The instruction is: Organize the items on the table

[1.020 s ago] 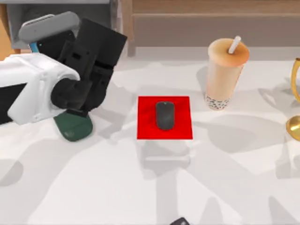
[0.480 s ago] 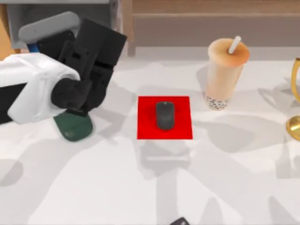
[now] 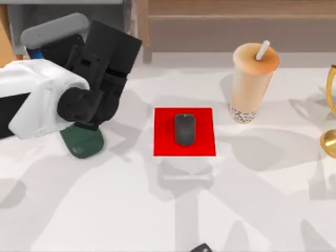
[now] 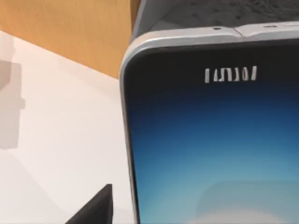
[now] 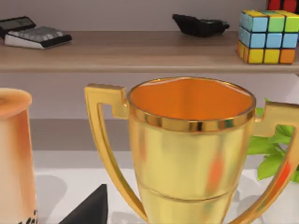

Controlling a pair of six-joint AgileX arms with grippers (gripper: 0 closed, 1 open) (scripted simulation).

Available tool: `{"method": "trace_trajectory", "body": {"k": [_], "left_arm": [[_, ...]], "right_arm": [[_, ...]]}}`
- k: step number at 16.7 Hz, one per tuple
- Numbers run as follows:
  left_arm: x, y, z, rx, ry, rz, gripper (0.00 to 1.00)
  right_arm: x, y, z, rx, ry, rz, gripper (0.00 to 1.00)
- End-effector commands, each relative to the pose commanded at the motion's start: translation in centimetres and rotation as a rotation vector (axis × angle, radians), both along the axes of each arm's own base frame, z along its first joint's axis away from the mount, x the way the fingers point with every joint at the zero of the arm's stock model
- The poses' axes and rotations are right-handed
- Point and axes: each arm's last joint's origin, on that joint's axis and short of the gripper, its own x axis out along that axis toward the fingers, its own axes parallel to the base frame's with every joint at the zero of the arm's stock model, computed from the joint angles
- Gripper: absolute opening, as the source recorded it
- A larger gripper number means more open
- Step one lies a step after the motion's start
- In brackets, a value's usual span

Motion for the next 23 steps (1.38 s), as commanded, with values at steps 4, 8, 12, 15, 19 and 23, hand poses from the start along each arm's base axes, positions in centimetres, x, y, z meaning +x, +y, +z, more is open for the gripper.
{"method": "trace_trajectory", "body": {"k": [4,8,12,15,19,23], "left_arm": [[-1.2,-0.3,0.4,-0.006,-0.027,-0.002,1.0],[-3.9,-0.5,1.7,-0.032,-0.091,-0.023,1.0],[-3.7,-0.1,1.3,-0.028,-0.077,-0.006,1.0],[-3.2,0.1,0.7,-0.019,-0.043,0.005,1.0],[-3.0,0.0,0.0,0.0,-0.001,-0.002,1.0],[-3.2,-0.1,0.1,-0.002,-0.005,-0.006,1.0]], "right_arm": [[0.0,0.0,0.0,0.0,0.0,0.0,1.0],[0.0,0.0,0.0,0.0,0.0,0.0,1.0],[0.0,0.0,0.0,0.0,0.0,0.0,1.0],[0.0,0.0,0.0,0.0,0.0,0.0,1.0],[0.0,0.0,0.0,0.0,0.0,0.0,1.0],[0.0,0.0,0.0,0.0,0.0,0.0,1.0]]}}
